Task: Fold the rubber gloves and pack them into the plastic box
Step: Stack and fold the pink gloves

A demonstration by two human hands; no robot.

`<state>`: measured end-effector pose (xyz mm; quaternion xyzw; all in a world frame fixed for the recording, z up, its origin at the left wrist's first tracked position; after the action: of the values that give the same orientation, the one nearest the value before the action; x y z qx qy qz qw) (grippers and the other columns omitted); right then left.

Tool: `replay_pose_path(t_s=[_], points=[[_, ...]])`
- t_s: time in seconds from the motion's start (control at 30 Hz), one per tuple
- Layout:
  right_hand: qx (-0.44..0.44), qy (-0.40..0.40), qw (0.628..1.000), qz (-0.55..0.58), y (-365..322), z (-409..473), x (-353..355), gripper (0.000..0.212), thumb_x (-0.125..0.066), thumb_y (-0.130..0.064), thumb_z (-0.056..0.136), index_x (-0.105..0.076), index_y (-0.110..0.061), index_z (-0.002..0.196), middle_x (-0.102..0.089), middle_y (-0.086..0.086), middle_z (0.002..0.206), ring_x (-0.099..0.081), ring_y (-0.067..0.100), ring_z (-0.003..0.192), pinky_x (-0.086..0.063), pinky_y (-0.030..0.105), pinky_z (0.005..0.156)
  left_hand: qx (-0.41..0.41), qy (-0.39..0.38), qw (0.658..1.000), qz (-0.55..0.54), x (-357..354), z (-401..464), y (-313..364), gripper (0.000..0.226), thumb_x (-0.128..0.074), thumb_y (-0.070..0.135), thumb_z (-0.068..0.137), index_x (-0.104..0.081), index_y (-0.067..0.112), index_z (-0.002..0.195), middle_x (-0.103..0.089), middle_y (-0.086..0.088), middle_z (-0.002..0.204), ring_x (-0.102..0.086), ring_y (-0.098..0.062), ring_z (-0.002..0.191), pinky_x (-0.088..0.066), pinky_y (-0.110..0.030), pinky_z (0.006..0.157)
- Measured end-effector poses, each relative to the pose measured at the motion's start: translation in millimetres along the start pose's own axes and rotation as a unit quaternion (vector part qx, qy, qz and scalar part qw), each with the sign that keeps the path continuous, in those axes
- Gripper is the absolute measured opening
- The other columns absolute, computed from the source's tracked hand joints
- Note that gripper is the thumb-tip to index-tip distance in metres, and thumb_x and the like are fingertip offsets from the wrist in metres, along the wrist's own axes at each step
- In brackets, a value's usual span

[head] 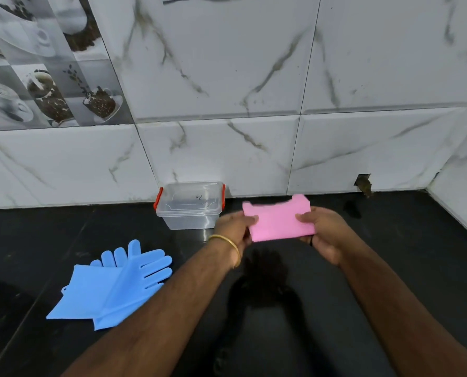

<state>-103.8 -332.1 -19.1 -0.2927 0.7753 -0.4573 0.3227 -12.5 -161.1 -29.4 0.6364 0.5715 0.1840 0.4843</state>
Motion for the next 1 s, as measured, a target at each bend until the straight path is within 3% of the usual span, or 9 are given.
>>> replay_pose_path(t_s=[0.1,0.23,0.33,0.43,0.57,0.67,0.83,0.9,1.0], points=[[0.045,-0.004,0.999,0.019,-9.5,5.4,2.4,0.028,-0.058,0.0,0.092,-0.06,-0.007,0.118,-0.07,0.009,0.114,-0.067,0.024,0.1,-0.057,0.031,0.067,-0.103,-0.013,0.995,-0.01,-5.5,0.9,22.0,0.043,-0.065,-0.012,0.081,-0.058,0.001,0.122,-0.068,-0.015,0.117,-0.065,-0.033,0.105,-0.053,-0.051,0.091],[0.039,0.045,0.991,-0.119,31.9,5.0,22.0,0.027,-0.06,-0.002,0.091,-0.062,-0.009,0.117,-0.071,0.007,0.108,-0.067,0.02,0.088,-0.052,0.022,0.054,-0.108,0.036,0.992,0.063,15.9,14.3,-18.1,0.051,-0.069,-0.015,0.076,-0.058,0.004,0.122,-0.07,-0.012,0.114,-0.067,-0.027,0.105,-0.055,-0.049,0.09],[-0.035,0.121,0.976,-0.18,95.6,6.9,55.3,0.025,-0.061,0.007,0.086,-0.064,0.004,0.111,-0.07,0.022,0.107,-0.064,0.023,0.076,-0.052,0.031,0.057,-0.026,0.051,0.992,0.112,23.5,26.8,-85.0,0.05,-0.064,-0.023,0.075,-0.055,-0.007,0.121,-0.065,-0.026,0.117,-0.064,-0.029,0.099,-0.055,-0.05,0.084],[-0.089,0.135,0.958,-0.235,138.8,3.5,66.5,0.026,-0.063,0.004,0.084,-0.061,0.001,0.11,-0.067,0.019,0.108,-0.066,0.028,0.09,-0.058,0.042,0.075,-0.005,0.078,0.987,0.143,36.2,31.4,-116.8,0.047,-0.065,-0.023,0.073,-0.057,-0.008,0.117,-0.066,-0.028,0.113,-0.065,-0.032,0.097,-0.055,-0.049,0.086],[-0.083,0.134,0.95,-0.271,138.3,5.8,69.5,0.027,-0.064,-0.001,0.084,-0.058,-0.007,0.109,-0.065,0.012,0.109,-0.064,0.022,0.091,-0.054,0.031,0.066,-0.018,0.063,0.981,0.18,40.1,41.2,-117.1,0.043,-0.069,-0.017,0.073,-0.06,-0.001,0.112,-0.069,-0.023,0.109,-0.067,-0.034,0.097,-0.056,-0.051,0.084],[-0.087,0.132,0.943,-0.295,141.6,10.0,72.6,0.034,-0.066,-0.005,0.085,-0.057,-0.006,0.118,-0.063,0.01,0.111,-0.063,0.023,0.096,-0.055,0.035,0.074,-0.021,0.055,0.978,0.2,40.7,42.5,-116.4,0.044,-0.071,-0.015,0.073,-0.06,0.0,0.114,-0.069,-0.021,0.109,-0.067,-0.036,0.101,-0.056,-0.055,0.085],[-0.059,0.158,0.914,-0.369,139.0,8.4,71.4,0.035,-0.068,-0.011,0.082,-0.059,-0.008,0.116,-0.065,0.01,0.113,-0.061,0.02,0.093,-0.054,0.035,0.077,-0.059,0.059,0.958,0.276,48.3,40.3,-107.2,0.049,-0.082,-0.001,0.066,-0.063,0.006,0.111,-0.069,-0.007,0.104,-0.067,-0.022,0.095,-0.056,-0.033,0.085],[-0.001,0.182,0.88,-0.438,125.0,4.2,64.9,0.035,-0.07,-0.018,0.079,-0.061,-0.01,0.112,-0.066,0.01,0.109,-0.062,0.022,0.092,-0.056,0.039,0.082,-0.077,0.06,0.948,0.303,56.7,38.6,-97.4,0.055,-0.085,0.005,0.064,-0.062,0.01,0.114,-0.065,-0.003,0.102,-0.062,-0.015,0.093,-0.051,-0.023,0.082],[0.101,0.226,0.833,-0.495,101.6,-5.7,36.8,0.046,-0.073,-0.028,0.077,-0.062,-0.009,0.117,-0.063,0.015,0.115,-0.06,0.032,0.103,-0.053,0.044,0.09,-0.086,0.068,0.942,0.318,82.5,37.9,-80.3,0.051,-0.087,0.011,0.065,-0.063,0.011,0.111,-0.063,-0.002,0.1,-0.061,-0.013,0.09,-0.053,-0.025,0.083]])
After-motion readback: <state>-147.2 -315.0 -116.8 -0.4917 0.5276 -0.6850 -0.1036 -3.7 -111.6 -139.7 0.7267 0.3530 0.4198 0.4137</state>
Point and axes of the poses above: each hand's wrist, its own z-axis towards the middle knuckle, its own x-axis out of the back of the hand, y = z × x, the point moved 8 cm from there along z, towards the middle knuckle
